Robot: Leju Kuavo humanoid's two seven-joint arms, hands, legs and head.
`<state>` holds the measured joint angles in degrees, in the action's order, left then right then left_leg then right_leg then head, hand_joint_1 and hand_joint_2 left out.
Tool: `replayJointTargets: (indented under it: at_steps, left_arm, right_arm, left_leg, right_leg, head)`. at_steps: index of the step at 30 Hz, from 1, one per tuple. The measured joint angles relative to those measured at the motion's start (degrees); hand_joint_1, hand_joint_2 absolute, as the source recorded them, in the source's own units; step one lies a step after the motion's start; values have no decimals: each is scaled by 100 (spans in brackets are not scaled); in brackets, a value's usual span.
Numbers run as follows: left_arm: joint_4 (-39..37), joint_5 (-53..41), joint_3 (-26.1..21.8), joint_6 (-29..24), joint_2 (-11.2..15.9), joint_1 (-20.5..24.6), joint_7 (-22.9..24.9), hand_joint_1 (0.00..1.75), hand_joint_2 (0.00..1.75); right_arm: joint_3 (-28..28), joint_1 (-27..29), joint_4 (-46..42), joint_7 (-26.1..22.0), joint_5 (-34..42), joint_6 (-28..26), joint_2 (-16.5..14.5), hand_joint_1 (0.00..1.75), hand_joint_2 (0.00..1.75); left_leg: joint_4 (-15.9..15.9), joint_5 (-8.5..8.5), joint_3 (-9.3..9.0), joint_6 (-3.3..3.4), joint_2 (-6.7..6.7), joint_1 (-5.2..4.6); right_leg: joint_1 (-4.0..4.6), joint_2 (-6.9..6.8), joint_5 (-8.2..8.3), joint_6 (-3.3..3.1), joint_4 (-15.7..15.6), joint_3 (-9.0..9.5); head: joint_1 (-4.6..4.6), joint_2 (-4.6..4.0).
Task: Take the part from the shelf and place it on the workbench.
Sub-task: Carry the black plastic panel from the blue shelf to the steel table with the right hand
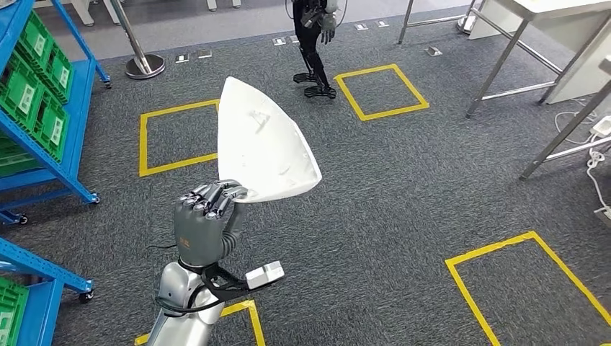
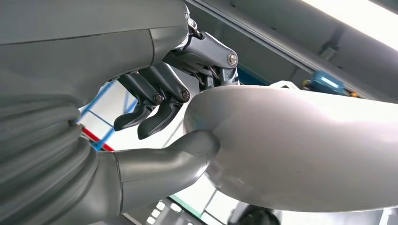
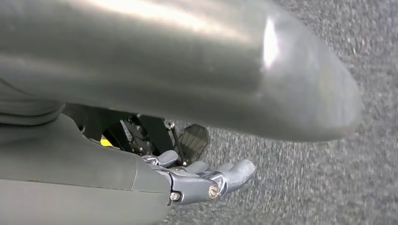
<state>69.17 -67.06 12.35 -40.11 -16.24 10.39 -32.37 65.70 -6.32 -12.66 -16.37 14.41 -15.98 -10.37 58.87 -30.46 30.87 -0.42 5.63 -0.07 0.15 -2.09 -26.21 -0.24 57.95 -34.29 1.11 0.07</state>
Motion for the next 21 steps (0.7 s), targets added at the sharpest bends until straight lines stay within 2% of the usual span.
replayJointTargets:
  at_steps: [1,3,4,5,6,7,8,9,10,11,12,14,15,17,18,19,20,21]
  left_arm:
    - [-6,-3,0,0,-1,13,17,175,175]
    - [-45,-7,0,0,0,36,69,175,175]
    - [-81,-5,0,0,1,44,95,175,175]
    - [-121,-4,0,0,1,51,116,175,175]
    - [-157,-2,0,0,0,58,130,175,175]
    - [-183,0,0,0,-1,67,141,175,175]
    - [-197,7,0,0,-2,76,142,175,175]
    - [-203,22,0,0,-3,87,127,175,175]
    - [-202,42,0,-1,-4,95,104,175,175]
    - [-194,67,0,-1,-7,100,77,175,175]
    - [-185,86,1,-1,-10,103,54,175,175]
    - [-163,106,2,0,-23,108,32,175,175]
    - [-155,110,3,0,-28,112,26,175,175]
    - [-128,123,5,-1,-34,119,16,175,175]
    - [-115,127,7,-1,-34,120,13,175,175]
    - [-105,131,7,-1,-34,120,12,175,175]
    - [-99,137,7,-1,-33,119,12,175,175]
    - [-96,146,7,0,-33,119,15,175,175]
  right_arm:
    - [5,1,0,11,0,-7,-2,0,0]
    - [20,-12,0,32,-1,-19,-6,0,0]
    - [28,-20,0,36,-1,-14,-6,0,0]
    - [37,-23,0,31,-1,-9,-6,0,0]
    - [43,-24,0,22,-1,-3,-6,0,0]
    - [46,-23,0,11,-1,0,-5,0,0]
    - [48,-24,0,1,-1,0,-5,0,0]
    - [49,-24,0,-11,-1,0,-5,0,0]
    - [49,-30,0,-26,-1,-1,-1,0,0]
    - [49,-35,0,-45,-1,-1,5,0,0]
    - [49,-35,0,-63,0,-2,13,0,0]
    - [49,-21,0,-86,0,-1,25,0,0]
    - [49,-9,0,-91,0,0,30,0,0]
    - [49,-11,0,-98,1,-4,38,0,0]
    - [49,-20,0,-98,2,-7,40,0,0]
    - [49,-31,0,-97,2,-7,41,0,0]
    - [49,-37,0,-93,1,-5,42,0,0]
    - [49,-37,0,-91,-1,-2,43,0,0]
  left_leg:
    - [128,-92,50,-26,-113,11]
    - [743,-427,324,-65,-402,34]
    - [1136,-595,514,-81,-477,42]
    - [1449,-691,672,-95,-511,48]
    - [1566,-666,743,-106,-522,54]
    - [1471,-534,713,-113,-534,65]
    - [1166,-321,581,-121,-574,83]
    - [771,-125,401,-129,-685,109]
    - [420,1,242,-126,-815,130]
    - [178,67,133,-109,-923,140]
    - [74,66,86,-75,-987,136]
    - [58,77,83,17,-904,114]
    - [48,91,80,61,-840,113]
    - [25,115,79,136,-698,114]
    - [23,116,82,161,-618,100]
    - [23,113,88,179,-535,84]
    - [23,109,92,190,-449,70]
    - [23,104,93,198,-365,59]
  right_leg:
    - [-22,56,16,-33,-20,8]
    - [-50,173,31,-74,-34,16]
    - [-53,241,33,-83,-34,13]
    - [-55,320,34,-83,-31,12]
    - [-58,404,35,-80,-27,12]
    - [-63,490,36,-73,-19,14]
    - [-73,579,35,-57,-5,14]
    - [-85,664,30,-32,14,10]
    - [-89,746,23,4,47,-8]
    - [-95,822,25,50,69,-33]
    - [-103,887,35,97,77,-63]
    - [-125,994,75,180,57,-107]
    - [-125,940,63,203,79,-129]
    - [-101,642,-131,228,412,-293]
    - [-85,455,-312,235,766,-460]
    - [-80,349,-492,240,1169,-654]
    - [-79,302,-619,242,1516,-818]
    - [-79,283,-650,236,1698,-899]
  head:
    - [-6,0]
    - [-28,0]
    - [-38,0]
    - [-43,0]
    - [-44,0]
    - [-45,0]
    - [-45,0]
    - [-45,0]
    - [-48,0]
    - [-51,0]
    - [-54,0]
    - [-57,0]
    - [-52,0]
    - [-26,0]
    - [-14,0]
    - [-5,0]
    - [-4,0]
    - [-4,0]
